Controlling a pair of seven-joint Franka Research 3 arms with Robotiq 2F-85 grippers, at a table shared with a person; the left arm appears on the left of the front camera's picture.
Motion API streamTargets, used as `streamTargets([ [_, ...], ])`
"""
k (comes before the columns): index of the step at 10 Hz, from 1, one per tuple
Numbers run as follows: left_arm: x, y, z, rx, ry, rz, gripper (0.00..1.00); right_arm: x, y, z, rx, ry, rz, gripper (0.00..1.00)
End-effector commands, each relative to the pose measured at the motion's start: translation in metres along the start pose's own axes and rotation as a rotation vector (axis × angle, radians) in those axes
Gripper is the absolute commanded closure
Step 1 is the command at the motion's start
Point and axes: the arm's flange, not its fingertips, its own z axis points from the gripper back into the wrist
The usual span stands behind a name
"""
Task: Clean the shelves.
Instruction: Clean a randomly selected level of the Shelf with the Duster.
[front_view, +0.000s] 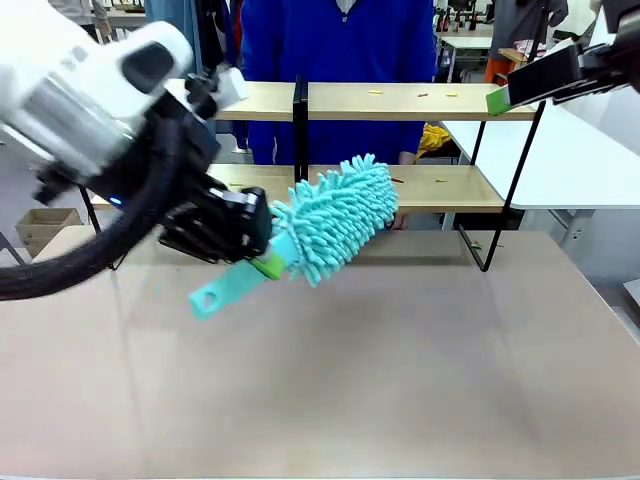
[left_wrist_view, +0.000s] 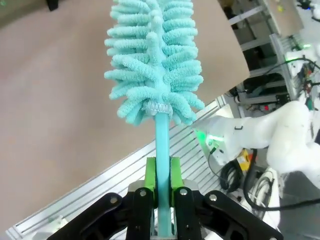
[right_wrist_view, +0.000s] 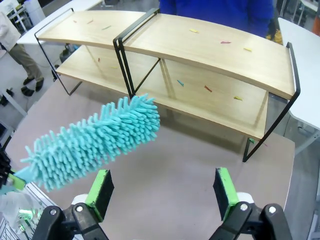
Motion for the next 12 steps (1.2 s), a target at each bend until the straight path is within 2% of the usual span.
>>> streamTargets([
  [1, 0.020, -0.013, -0.029, 0.120, -0.116, 0.127, 0.87, 0.000, 0.001, 0.000, -0.006, -0.002, -0.012, 0.00],
  [3, 0.035, -0.022, -0.055, 0.200, -0.256, 0.192, 0.87, 0.000, 0.001, 0.000, -0.006, -0.002, -0.012, 0.00],
  [5, 0.051, -0.024, -0.081, 0.264, -0.242, 0.200, 0.87, 0.000, 0.001, 0.000, -0.006, -0.002, -0.012, 0.00],
  [7, 0.066, -0.027, -0.100, 0.319, -0.328, 0.223, 0.87, 0.000, 0.001, 0.000, -0.006, -0.002, -0.012, 0.00],
  [10, 0.088, -0.038, -0.130, 0.385, -0.397, 0.216, 0.87, 0.000, 0.001, 0.000, -0.006, -0.002, -0.012, 0.00],
  [12, 0.104, -0.042, -0.146, 0.386, -0.351, 0.198, 0.87, 0.000, 0.001, 0.000, -0.006, -0.002, -0.012, 0.00],
])
